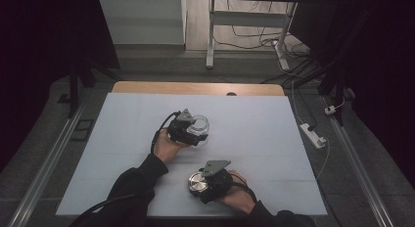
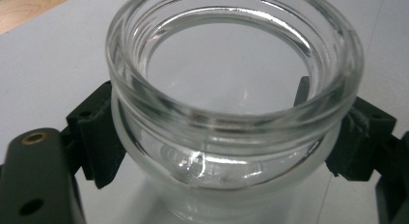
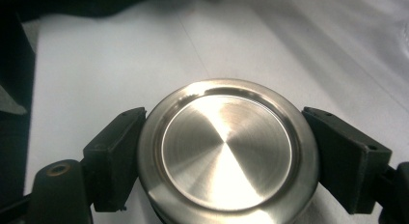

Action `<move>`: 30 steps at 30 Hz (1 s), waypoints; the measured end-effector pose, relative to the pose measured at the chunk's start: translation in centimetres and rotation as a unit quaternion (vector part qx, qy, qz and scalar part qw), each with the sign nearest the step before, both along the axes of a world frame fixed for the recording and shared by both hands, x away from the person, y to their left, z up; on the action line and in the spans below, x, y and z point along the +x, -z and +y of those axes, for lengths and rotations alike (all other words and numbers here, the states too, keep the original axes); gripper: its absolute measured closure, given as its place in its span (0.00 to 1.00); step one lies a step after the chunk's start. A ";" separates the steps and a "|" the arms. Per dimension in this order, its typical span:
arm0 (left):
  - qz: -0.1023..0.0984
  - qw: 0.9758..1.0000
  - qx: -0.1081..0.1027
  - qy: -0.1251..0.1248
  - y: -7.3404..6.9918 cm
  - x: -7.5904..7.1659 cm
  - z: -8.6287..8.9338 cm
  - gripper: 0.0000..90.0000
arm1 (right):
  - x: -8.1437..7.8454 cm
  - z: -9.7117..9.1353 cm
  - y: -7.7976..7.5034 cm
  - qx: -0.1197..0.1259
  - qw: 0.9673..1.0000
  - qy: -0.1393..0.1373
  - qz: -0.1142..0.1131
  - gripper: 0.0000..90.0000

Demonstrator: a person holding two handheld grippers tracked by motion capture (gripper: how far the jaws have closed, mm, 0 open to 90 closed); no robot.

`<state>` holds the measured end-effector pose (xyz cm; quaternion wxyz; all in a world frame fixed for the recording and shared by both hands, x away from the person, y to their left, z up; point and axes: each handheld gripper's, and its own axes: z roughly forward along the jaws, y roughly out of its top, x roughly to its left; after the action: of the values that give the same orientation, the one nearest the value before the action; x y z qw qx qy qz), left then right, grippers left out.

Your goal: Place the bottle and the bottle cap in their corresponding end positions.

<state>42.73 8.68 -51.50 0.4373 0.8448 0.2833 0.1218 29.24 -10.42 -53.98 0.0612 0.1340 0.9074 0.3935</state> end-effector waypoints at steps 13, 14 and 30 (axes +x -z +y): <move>-0.006 1.000 0.000 0.006 0.2 -0.1 0.2 0.17 | -0.2 0.2 0.0 -0.015 1.000 0.001 -0.001 0.17; -0.004 1.000 0.001 0.007 0.2 -0.1 0.2 0.17 | -0.2 0.2 0.0 -0.015 1.000 0.001 0.000 0.15; 0.014 1.000 0.000 0.014 -0.5 -0.4 0.6 0.07 | -0.2 -0.3 -1.0 0.015 1.000 0.022 0.011 0.08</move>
<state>42.36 9.24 -50.99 0.4354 0.8502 0.2772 0.1039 29.02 -10.76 -53.01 0.0582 0.1591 0.8988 0.4044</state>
